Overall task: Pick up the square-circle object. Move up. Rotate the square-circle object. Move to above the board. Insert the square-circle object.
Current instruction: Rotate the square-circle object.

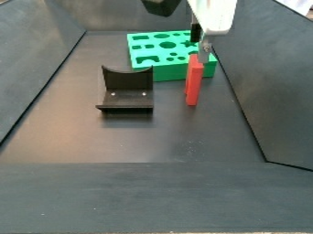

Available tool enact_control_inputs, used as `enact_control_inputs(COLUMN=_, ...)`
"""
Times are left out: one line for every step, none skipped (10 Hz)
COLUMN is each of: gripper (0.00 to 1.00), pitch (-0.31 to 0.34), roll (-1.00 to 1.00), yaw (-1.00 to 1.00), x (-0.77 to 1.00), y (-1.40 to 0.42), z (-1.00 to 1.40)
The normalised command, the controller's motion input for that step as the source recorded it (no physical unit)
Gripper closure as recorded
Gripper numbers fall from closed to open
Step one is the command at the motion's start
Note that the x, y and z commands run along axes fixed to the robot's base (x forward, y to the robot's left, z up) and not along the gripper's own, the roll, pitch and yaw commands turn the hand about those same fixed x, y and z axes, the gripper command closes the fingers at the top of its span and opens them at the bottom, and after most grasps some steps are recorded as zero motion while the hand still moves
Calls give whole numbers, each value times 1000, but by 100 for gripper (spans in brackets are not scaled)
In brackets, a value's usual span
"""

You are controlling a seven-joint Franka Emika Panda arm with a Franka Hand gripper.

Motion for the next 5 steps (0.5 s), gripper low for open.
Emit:
enact_control_inputs(gripper=0, pitch=-16, roll=31, yaw=-93, x=10, y=1, z=-1000)
enact_control_inputs(gripper=0, pitch=-24, roll=32, yaw=-64, x=12, y=3, z=-1000)
enact_control_inputs(gripper=0, pitch=-30, roll=33, yaw=-56, x=12, y=4, z=-1000)
enact_control_inputs(gripper=0, pitch=-38, roll=36, yaw=-47, x=13, y=8, z=-756)
enact_control_inputs(gripper=0, pitch=-38, roll=37, yaw=-44, x=14, y=9, z=-599)
